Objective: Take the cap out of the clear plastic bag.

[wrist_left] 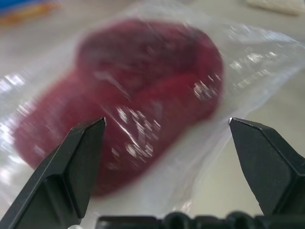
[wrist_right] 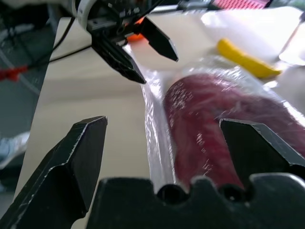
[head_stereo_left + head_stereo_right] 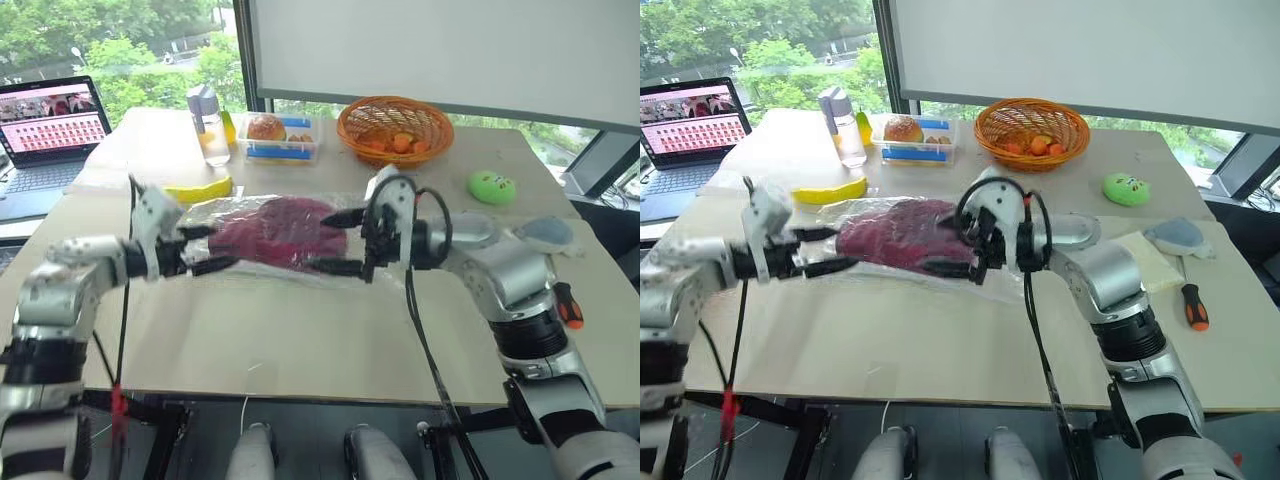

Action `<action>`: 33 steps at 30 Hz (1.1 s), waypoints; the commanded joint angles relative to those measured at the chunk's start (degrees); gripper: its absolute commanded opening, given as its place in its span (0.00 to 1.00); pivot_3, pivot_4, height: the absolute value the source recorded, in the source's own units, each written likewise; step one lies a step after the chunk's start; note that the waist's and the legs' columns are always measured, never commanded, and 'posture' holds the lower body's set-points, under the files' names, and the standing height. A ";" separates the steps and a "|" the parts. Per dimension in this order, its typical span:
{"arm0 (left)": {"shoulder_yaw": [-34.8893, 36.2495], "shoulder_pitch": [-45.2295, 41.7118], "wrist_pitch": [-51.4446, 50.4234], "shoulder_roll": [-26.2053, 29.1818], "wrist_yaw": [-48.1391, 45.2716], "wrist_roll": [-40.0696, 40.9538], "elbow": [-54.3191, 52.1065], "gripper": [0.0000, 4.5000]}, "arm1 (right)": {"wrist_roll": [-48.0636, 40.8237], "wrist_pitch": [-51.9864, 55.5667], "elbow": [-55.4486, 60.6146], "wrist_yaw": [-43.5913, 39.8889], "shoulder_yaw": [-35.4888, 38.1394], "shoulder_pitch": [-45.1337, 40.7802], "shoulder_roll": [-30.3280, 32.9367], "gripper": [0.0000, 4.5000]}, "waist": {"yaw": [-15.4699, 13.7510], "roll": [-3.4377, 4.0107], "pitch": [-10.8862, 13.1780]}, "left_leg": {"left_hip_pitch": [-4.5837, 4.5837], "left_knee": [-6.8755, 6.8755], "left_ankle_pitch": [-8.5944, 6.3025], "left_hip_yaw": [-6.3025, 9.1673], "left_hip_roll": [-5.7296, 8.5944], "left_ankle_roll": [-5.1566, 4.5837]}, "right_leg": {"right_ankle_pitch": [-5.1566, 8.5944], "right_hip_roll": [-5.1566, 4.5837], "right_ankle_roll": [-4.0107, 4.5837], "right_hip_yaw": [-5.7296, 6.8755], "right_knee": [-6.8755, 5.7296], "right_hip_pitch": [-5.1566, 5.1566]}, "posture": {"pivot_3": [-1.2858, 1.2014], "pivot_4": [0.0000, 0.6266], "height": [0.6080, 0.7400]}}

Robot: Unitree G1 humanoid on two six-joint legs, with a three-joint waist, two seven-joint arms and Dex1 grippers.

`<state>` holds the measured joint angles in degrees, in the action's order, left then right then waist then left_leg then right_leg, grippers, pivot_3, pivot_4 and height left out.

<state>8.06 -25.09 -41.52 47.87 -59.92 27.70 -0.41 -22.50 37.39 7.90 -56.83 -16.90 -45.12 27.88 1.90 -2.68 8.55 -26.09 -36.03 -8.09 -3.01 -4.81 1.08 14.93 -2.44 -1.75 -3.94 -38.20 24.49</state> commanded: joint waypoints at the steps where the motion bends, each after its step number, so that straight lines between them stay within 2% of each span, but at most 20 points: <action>1: 6.96 0.35 -3.99 2.30 1.11 5.26 -5.92 0.98 | 4.81 -7.49 -4.97 -1.51 -2.94 -3.29 -2.09 1.00 | -0.08 0.00 0.00 | 0.01 -0.01 0.00 0.00 0.00 0.00 | 0.00 0.00 0.00 0.00 0.01 -0.01 | 0.52 0.24 0.98; 9: 17.23 11.61 -14.57 7.23 -0.59 17.24 -19.58 0.98 | 17.00 -27.72 -31.58 1.62 -6.50 -9.66 -10.69 1.00 | 0.34 0.02 0.01 | 0.01 0.07 -0.01 -0.01 0.01 0.01 | 0.01 -0.02 -0.01 -0.01 0.10 0.00 | 0.52 0.24 0.98; 15: 23.08 14.91 -18.79 7.13 2.94 23.83 -24.11 0.98 | 25.98 -41.68 -56.27 6.88 -8.18 -14.73 -17.14 1.00 | 0.42 0.04 0.03 | 0.14 0.08 -0.01 0.00 0.01 0.02 | 0.01 -0.03 0.02 0.01 0.10 -0.12 | 0.52 0.24 0.98; 19: 24.49 16.80 -19.61 6.67 5.50 26.47 -26.40 0.98 | 29.98 -46.94 -67.16 8.28 -8.61 -16.85 -19.25 1.00 | 0.56 0.05 0.03 | 0.20 0.14 -0.01 -0.01 0.01 0.03 | 0.01 -0.03 0.03 -0.01 0.11 -0.14 | 0.52 0.24 0.98; 23: 25.19 18.51 -19.63 6.18 7.86 28.33 -27.58 0.98 | 30.73 -47.39 -73.70 7.79 -7.13 -17.27 -20.67 1.00 | 0.68 0.05 0.03 | 0.52 0.25 -0.01 -0.04 0.00 0.04 | 0.04 -0.04 0.09 -0.02 0.11 -0.37 | 0.52 0.24 0.98; 29: 25.25 19.49 -19.08 6.47 9.73 30.22 -27.90 1.00 | 32.18 -48.84 -76.05 7.56 -5.19 -18.24 -20.78 0.62 | 0.65 0.06 0.02 | 0.81 0.30 -0.01 -0.05 -0.01 0.06 | 0.08 -0.06 0.17 -0.02 0.07 -0.55 | 0.52 0.24 0.98; 31: 25.22 19.63 -18.88 6.60 9.79 30.65 -27.62 1.00 | 32.83 -50.68 -74.94 7.30 -5.04 -18.56 -20.01 0.47 | 0.59 0.06 0.03 | 0.81 0.30 -0.01 -0.05 0.00 0.08 | 0.08 -0.06 0.17 -0.02 0.07 -0.54 | 0.52 0.24 0.98; 32: 25.19 19.68 -18.80 6.62 9.83 30.81 -27.50 1.00 | 33.08 -51.43 -74.41 7.46 -4.81 -18.71 -19.54 0.36 | 0.56 0.07 0.03 | 0.81 0.31 -0.01 -0.05 0.00 0.08 | 0.08 -0.06 0.17 -0.02 0.08 -0.53 | 0.52 0.24 0.98; 33: 25.10 19.76 -18.70 6.63 9.88 30.84 -27.47 1.00 | 33.49 -52.31 -73.74 7.54 -4.74 -18.78 -18.91 0.33 | 0.53 0.07 0.03 | 0.80 0.33 -0.01 -0.06 0.01 0.08 | 0.09 -0.08 0.17 -0.02 0.09 -0.52 | 0.52 0.24 0.98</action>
<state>31.64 -5.43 -61.33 54.05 -50.10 57.25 -26.78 9.34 -13.55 -66.50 -49.58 -21.90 -63.30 6.98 2.43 -2.61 8.58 -25.31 -35.68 -8.10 -3.07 -4.80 1.17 15.02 -2.53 -1.58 -3.96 -38.11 24.00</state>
